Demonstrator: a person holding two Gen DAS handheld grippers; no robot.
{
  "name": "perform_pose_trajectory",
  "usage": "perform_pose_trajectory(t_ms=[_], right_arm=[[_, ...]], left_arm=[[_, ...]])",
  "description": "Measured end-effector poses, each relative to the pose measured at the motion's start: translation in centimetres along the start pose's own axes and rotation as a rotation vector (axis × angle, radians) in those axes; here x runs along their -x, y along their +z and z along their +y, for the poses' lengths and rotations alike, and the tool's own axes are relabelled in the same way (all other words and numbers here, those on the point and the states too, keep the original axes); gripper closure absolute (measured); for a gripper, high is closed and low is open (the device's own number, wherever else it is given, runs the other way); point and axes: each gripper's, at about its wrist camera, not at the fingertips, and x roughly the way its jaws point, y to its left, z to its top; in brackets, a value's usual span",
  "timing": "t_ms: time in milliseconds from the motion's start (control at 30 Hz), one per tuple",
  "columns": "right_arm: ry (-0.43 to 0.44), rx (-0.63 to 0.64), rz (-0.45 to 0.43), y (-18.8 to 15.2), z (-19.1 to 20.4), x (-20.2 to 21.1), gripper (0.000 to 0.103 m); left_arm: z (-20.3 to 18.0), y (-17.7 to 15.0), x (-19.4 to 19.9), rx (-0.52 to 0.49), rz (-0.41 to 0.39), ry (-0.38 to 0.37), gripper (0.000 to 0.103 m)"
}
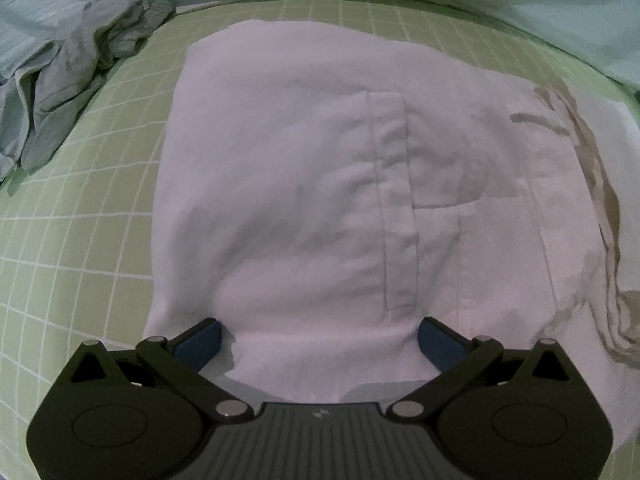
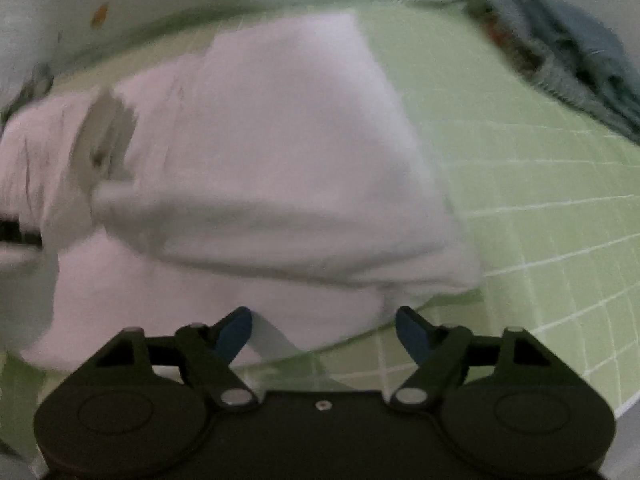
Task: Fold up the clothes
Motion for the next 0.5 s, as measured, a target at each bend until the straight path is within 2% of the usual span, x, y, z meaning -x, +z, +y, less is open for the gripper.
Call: perform_pose_trajectory(t_ms=[100, 167, 200, 367, 433, 500], right_arm=[[-0.021, -0.065, -0.152, 0.8, -0.5, 2.8, 0.022], [-0.038, -0.115, -0.235, 1.5, -0.9, 4.0, 0.01], [-0.043, -0.142, -0.247, 1.9, -1.2, 3.8, 0.007], [-0.034, -0.254, -0.191, 3.8, -1.7, -0.2, 0.008], [-0.055, -0.251, -0.107, 3.6, -1.1, -2.4, 0.011], [-0.111, -0.165, -0.083, 2.1, 0.4, -2.8, 0.011]], left_arm=[[0.0, -0.7, 0.3, -0.025, -0.003, -0.002, 0.0], [0.1, -1.2, 0.5, -0.045, -0.006, -0.003, 0.0], [0.2, -1.3, 0.6, -0.046, -0.005, -0.006, 0.0], [0.1, -1.2, 0.6, -0.037, 0.019, -0.005, 0.0], [-0.1, -1.2, 0.6, -0.041, 0.023, 0.006, 0.0], [-0.1, -1.3, 0.7, -0.041, 0.021, 0.008, 0.0]])
